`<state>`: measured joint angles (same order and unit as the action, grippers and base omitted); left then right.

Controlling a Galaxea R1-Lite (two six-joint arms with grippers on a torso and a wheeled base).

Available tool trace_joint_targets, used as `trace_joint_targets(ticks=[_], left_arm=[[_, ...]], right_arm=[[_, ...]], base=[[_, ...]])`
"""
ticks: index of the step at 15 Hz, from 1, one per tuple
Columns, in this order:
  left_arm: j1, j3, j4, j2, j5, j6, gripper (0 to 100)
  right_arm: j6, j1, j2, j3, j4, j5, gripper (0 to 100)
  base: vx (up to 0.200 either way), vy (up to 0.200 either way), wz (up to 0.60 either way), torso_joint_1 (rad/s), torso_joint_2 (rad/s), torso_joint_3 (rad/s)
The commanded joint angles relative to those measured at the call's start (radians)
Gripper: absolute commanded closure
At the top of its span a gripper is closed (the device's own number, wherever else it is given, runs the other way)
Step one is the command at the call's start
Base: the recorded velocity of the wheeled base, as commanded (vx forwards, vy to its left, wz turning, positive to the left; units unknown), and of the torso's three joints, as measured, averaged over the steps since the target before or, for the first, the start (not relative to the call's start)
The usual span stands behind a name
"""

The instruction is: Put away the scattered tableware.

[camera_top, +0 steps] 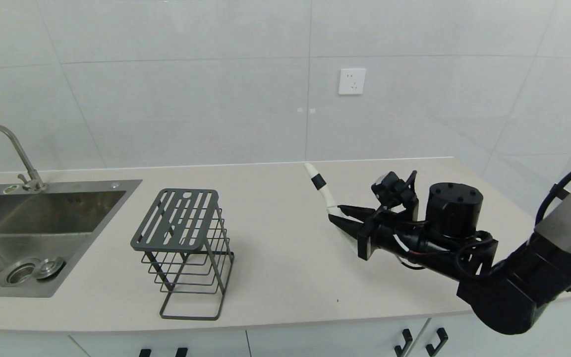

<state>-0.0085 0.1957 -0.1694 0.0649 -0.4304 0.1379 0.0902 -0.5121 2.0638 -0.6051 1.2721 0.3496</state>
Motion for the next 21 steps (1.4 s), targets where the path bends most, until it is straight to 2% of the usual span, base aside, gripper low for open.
trace_joint_targets(ticks=[1, 3, 5, 6, 7, 8, 9, 11, 13, 14, 15, 20, 21], left_arm=[[-0.001, 0.122, -0.013, 0.204, -0.091, 0.003, 0], [-0.001, 0.206, -0.015, 0.352, -0.179, -0.001, 0], [-0.002, 0.287, -0.024, 0.506, -0.246, -0.001, 0], [-0.007, 0.329, -0.038, 0.599, -0.264, -0.007, 0], [-0.007, 0.329, -0.038, 0.599, -0.264, -0.007, 0], [-0.057, 0.369, -0.078, 0.717, -0.278, -0.018, 0], [-0.163, 0.383, -0.159, 0.839, -0.277, -0.02, 0], [-0.289, 0.369, -0.254, 0.983, -0.277, -0.024, 0], [-0.387, 0.344, -0.368, 1.11, -0.277, -0.026, 0], [-0.415, 0.332, -0.415, 1.148, -0.274, -0.026, 0], [-0.455, 0.304, -0.504, 1.214, -0.272, -0.024, 0], [-0.49, 0.283, -0.884, 1.463, -0.271, -0.018, 0], [-0.504, 0.284, -0.937, 1.495, -0.269, -0.017, 0]], right_arm=[[0.008, -0.002, -0.024, 0.047, 0.038, 0.051, 100], [0.011, -0.002, -0.033, 0.061, 0.084, 0.095, 100], [0.002, -0.008, -0.024, 0.076, 0.204, 0.138, 100], [-0.001, -0.016, -0.021, 0.079, 0.233, 0.141, 100], [-0.001, -0.016, -0.021, 0.079, 0.233, 0.141, 100], [-0.003, -0.029, -0.024, 0.079, 0.236, 0.141, 100], [-0.003, -0.048, -0.025, 0.077, 0.243, 0.154, 100], [-0.006, -0.078, -0.013, 0.073, 0.27, 0.157, 100], [-0.032, -0.101, -0.008, 0.067, 0.299, 0.157, 100], [-0.04, -0.108, -0.011, 0.065, 0.299, 0.158, 100], [-0.04, -0.109, -0.017, 0.062, 0.299, 0.163, 100], [-0.041, -0.111, -0.041, 0.028, 0.299, 0.197, 100], [-0.041, -0.112, -0.041, 0.018, 0.299, 0.197, 100]], base=[[0.0, 0.0, 0.0, 0.0, 0.0, 0.0], [0.0, 0.0, 0.0, 0.0, 0.0, 0.0], [0.0, 0.0, 0.0, 0.0, 0.0, 0.0], [0.0, 0.0, 0.0, 0.0, 0.0, 0.0], [0.0, 0.0, 0.0, 0.0, 0.0, 0.0], [0.0, 0.0, 0.0, 0.0, 0.0, 0.0], [0.0, 0.0, 0.0, 0.0, 0.0, 0.0], [0.0, 0.0, 0.0, 0.0, 0.0, 0.0], [0.0, 0.0, 0.0, 0.0, 0.0, 0.0], [0.0, 0.0, 0.0, 0.0, 0.0, 0.0], [0.0, 0.0, 0.0, 0.0, 0.0, 0.0], [0.0, 0.0, 0.0, 0.0, 0.0, 0.0], [0.0, 0.0, 0.0, 0.0, 0.0, 0.0]])
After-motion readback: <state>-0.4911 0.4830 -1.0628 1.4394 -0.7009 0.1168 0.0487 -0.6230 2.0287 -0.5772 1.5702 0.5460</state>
